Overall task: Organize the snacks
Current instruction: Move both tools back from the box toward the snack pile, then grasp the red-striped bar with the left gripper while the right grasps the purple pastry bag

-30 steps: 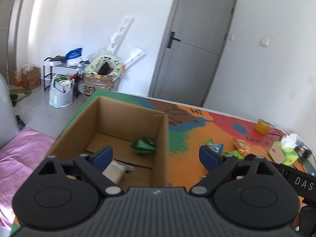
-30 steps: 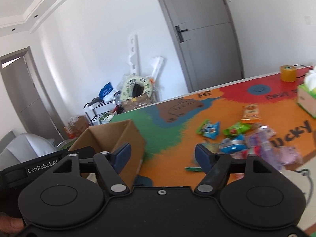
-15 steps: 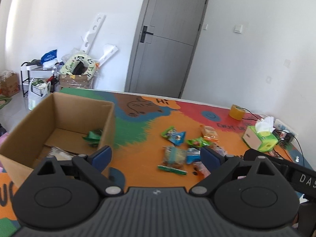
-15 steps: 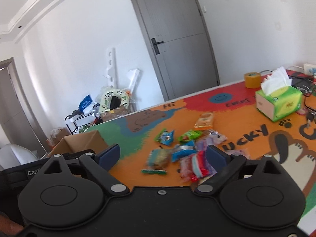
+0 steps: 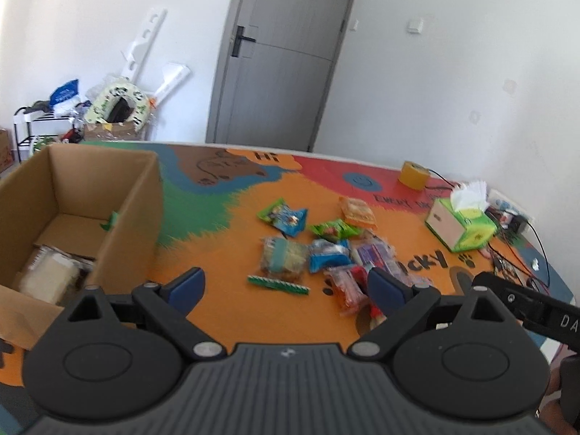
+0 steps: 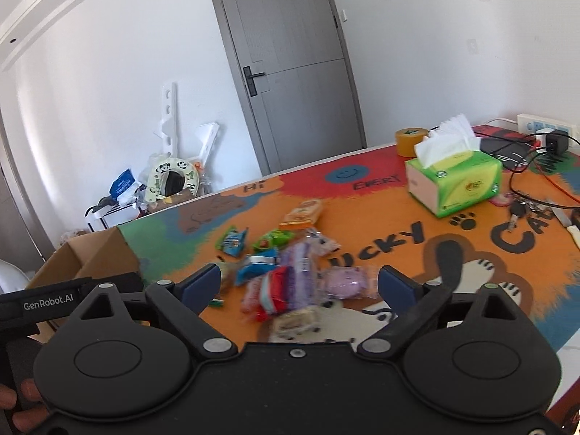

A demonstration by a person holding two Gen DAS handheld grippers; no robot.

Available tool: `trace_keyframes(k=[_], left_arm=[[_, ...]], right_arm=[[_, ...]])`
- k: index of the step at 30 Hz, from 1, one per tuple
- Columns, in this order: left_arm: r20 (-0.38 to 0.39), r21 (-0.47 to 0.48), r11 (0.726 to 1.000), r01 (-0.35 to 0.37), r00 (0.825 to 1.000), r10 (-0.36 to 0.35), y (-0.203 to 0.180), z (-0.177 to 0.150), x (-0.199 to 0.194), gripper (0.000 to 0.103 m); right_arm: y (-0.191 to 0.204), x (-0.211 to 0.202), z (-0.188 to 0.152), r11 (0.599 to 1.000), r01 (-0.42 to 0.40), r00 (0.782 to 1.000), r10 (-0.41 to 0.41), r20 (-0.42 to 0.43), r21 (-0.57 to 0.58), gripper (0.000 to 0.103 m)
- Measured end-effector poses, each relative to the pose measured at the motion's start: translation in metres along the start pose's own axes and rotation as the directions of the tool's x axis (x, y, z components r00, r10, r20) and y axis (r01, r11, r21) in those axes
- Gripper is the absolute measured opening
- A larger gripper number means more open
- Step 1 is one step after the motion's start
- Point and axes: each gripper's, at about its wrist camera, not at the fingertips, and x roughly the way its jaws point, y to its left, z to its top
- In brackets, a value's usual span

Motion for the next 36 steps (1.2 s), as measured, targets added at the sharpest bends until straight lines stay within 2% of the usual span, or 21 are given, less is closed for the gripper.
trace_keyframes(k=[9, 19, 24, 27, 30, 36], left_arm=[[-0.068, 0.033, 0.999, 0.043, 0.997, -0.041, -0.022, -0.02, 0.028, 0.095], [-0.112, 0.026, 0.998, 0.059, 0.992, -0.056, -0.038, -0.027, 0.061, 0.093], [-0.126, 0.02, 0.996, 0.084, 0.989, -0.081, -0.048, -0.023, 0.077, 0.092], [-0.128, 0.045, 0.994, 0.101, 0.987, -0.094, -0.057, -0.019, 0.084, 0.083], [-0.134, 0.031, 0.993, 0.111, 0.985, -0.106, -0.062, -0.015, 0.094, 0.067], [-0.165, 0.019, 0.993, 0.119, 0.98, -0.114, -0.071, -0.011, 0.115, 0.058]], right_arm=[[-0.027, 0.017, -0.025, 0.999, 0.015, 0.998, -0.012, -0.058, 0.04, 0.087], [-0.048, 0.036, -0.036, 0.996, 0.013, 0.995, -0.004, -0.102, 0.088, 0.07], [-0.056, 0.049, -0.033, 0.994, 0.014, 0.994, -0.003, -0.107, 0.107, 0.069], [-0.061, 0.056, -0.03, 0.992, 0.015, 0.994, -0.001, -0.112, 0.125, 0.069], [-0.064, 0.063, -0.027, 0.991, 0.015, 0.994, 0.0, -0.113, 0.13, 0.069], [-0.069, 0.071, -0.019, 0.99, 0.012, 0.994, 0.003, -0.108, 0.144, 0.069]])
